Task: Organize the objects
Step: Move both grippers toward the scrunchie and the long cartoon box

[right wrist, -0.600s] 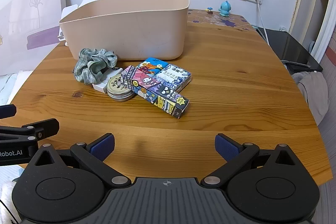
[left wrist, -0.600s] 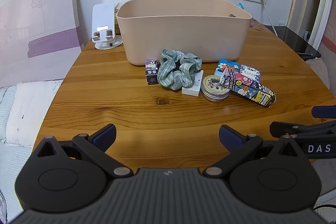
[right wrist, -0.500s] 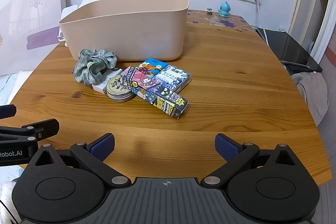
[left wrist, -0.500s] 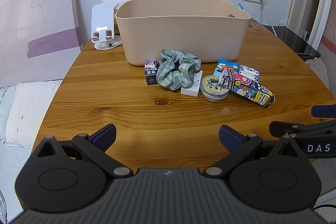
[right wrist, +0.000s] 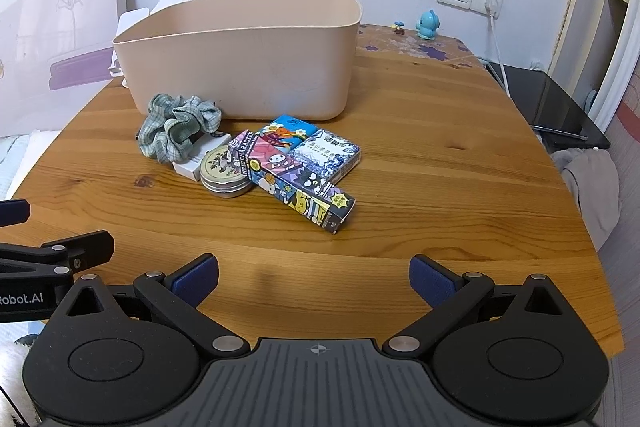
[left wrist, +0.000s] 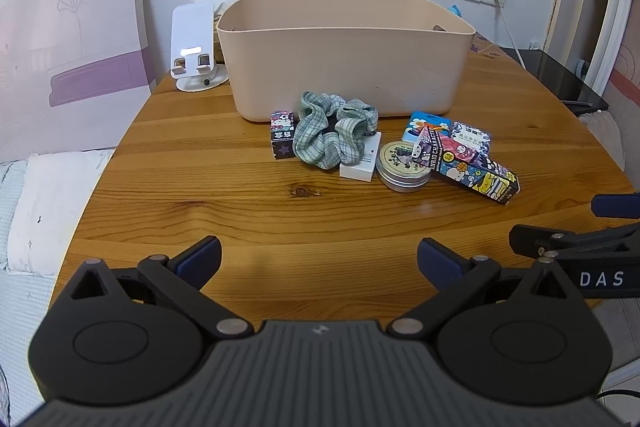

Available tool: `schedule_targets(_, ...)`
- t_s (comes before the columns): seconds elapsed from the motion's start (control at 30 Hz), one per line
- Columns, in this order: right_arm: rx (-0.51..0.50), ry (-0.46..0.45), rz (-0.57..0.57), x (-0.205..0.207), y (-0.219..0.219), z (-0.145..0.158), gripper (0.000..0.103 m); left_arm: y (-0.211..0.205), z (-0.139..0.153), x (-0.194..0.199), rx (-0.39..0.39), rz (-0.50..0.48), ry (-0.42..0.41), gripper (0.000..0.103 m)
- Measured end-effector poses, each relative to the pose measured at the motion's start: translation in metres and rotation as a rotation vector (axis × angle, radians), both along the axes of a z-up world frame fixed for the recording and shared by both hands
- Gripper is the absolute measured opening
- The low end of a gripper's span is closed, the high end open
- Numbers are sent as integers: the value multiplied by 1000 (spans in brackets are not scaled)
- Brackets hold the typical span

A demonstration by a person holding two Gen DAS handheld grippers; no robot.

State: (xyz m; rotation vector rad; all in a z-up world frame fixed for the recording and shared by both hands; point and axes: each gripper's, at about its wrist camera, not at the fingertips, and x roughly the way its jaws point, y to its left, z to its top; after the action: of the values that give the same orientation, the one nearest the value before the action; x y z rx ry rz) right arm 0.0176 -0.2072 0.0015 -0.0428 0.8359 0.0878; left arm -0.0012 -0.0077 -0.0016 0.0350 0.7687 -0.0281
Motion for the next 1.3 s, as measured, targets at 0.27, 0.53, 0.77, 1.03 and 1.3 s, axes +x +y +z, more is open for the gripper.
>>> schedule_targets(0.27, -9, -6, 5, 0, 1, 1, 103, 0, -1, 0, 0, -2, 3, 103)
schedule_targets(0.53, -11, -10, 8, 4, 0, 3, 103, 2, 0, 1, -7, 0, 4, 103)
schedule_targets(0.77, 1, 1, 9, 9, -4, -1, 103, 6, 0, 6, -5, 0, 12, 103)
schedule_targets(1.03, 20, -5, 39, 18, -6, -4, 103, 10, 0, 15, -7, -4, 16, 103)
schedule_targets(1.3, -38, -50, 69, 30, -3, -3, 103, 12, -4, 33, -27, -21, 18, 103)
